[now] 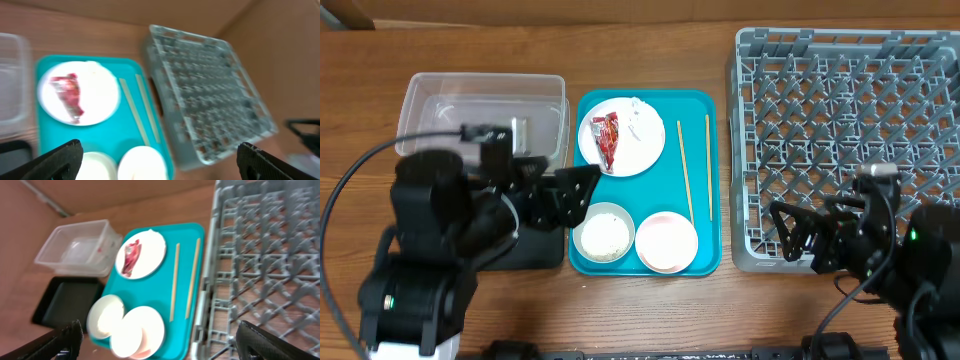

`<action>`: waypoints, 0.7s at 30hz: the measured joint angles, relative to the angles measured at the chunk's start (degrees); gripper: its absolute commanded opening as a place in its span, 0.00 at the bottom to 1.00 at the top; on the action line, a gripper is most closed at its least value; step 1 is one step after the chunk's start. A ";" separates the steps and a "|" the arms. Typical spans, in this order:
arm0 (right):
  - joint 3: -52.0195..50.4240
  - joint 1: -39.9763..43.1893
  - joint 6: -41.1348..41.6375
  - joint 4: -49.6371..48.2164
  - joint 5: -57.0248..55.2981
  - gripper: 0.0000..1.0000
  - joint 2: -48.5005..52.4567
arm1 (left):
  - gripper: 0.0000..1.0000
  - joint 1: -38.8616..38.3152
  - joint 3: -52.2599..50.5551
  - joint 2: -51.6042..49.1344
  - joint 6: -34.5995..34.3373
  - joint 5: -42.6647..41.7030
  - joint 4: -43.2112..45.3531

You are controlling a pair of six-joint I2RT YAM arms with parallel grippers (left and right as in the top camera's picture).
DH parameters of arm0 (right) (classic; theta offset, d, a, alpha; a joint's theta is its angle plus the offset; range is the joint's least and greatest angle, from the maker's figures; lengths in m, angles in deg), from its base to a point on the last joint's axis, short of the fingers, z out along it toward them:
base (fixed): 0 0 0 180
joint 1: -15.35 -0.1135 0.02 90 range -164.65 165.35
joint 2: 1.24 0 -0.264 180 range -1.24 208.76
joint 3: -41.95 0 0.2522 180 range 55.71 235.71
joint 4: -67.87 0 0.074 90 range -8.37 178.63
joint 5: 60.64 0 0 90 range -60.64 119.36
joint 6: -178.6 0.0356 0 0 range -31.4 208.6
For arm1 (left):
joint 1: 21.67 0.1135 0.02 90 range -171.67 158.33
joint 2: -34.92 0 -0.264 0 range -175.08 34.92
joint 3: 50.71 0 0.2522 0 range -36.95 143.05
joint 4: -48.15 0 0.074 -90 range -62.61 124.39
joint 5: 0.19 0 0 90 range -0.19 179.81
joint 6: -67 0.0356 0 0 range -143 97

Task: Sort waste into correct bins and load items into the dishwasher
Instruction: 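Grasp the white cup on the teal tray with the left gripper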

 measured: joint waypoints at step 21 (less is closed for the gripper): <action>0.92 0.00 9.94 2.10 -4.57 1.00 5.16 | 0.55 -33.90 -1.77 -33.18 -6.97 26.14 -9.62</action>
